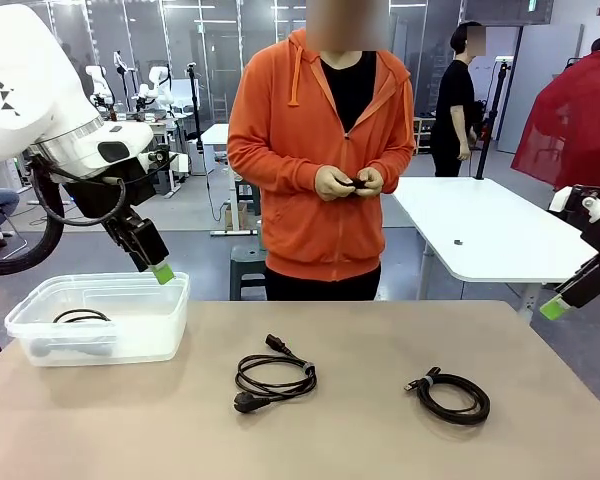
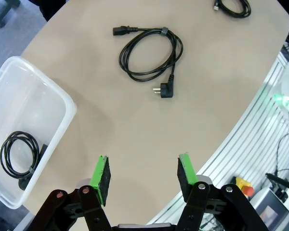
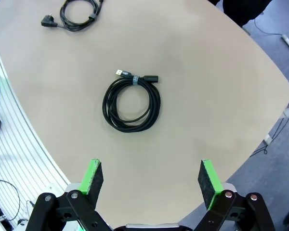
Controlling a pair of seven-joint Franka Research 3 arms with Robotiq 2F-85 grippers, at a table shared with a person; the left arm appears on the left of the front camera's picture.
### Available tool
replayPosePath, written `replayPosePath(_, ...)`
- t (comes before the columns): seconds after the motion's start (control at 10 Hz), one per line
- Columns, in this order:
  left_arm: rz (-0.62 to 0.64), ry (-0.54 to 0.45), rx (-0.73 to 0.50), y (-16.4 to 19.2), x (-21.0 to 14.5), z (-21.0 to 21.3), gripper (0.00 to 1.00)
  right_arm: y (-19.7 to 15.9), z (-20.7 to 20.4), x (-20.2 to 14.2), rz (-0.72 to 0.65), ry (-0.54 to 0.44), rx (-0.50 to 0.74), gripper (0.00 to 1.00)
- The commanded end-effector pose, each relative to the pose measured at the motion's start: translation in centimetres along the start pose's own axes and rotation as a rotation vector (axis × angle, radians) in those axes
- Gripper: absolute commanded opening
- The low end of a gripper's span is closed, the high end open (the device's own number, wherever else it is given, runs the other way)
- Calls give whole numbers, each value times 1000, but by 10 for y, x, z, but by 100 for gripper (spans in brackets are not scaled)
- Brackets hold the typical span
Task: Organize and store the cables.
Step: Place the Power Cable into the Organizing box.
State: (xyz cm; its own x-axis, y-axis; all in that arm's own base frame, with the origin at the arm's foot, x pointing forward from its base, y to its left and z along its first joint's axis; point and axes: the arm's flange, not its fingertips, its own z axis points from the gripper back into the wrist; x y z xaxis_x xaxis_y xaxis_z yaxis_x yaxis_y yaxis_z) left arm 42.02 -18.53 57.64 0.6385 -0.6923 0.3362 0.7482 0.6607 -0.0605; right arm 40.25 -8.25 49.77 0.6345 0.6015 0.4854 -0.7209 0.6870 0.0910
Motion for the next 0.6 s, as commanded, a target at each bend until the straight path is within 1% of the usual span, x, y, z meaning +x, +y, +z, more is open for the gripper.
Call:
replayPosePath(0.0,0,0,0,-1,0,1,71,-1,0,1,-12,16,-8,100)
replayPosePath(0.3,0,0,0,0,0,0,71,-1,0,1,-12,16,-8,100)
replayPosePath(0.4,20,-34,-62,-5,22,-12,71,-1,0,1,-12,16,-8,100)
replayPosePath(0.5,0,-12,-83,-12,34,-20,71,-1,0,1,-12,16,-8,100)
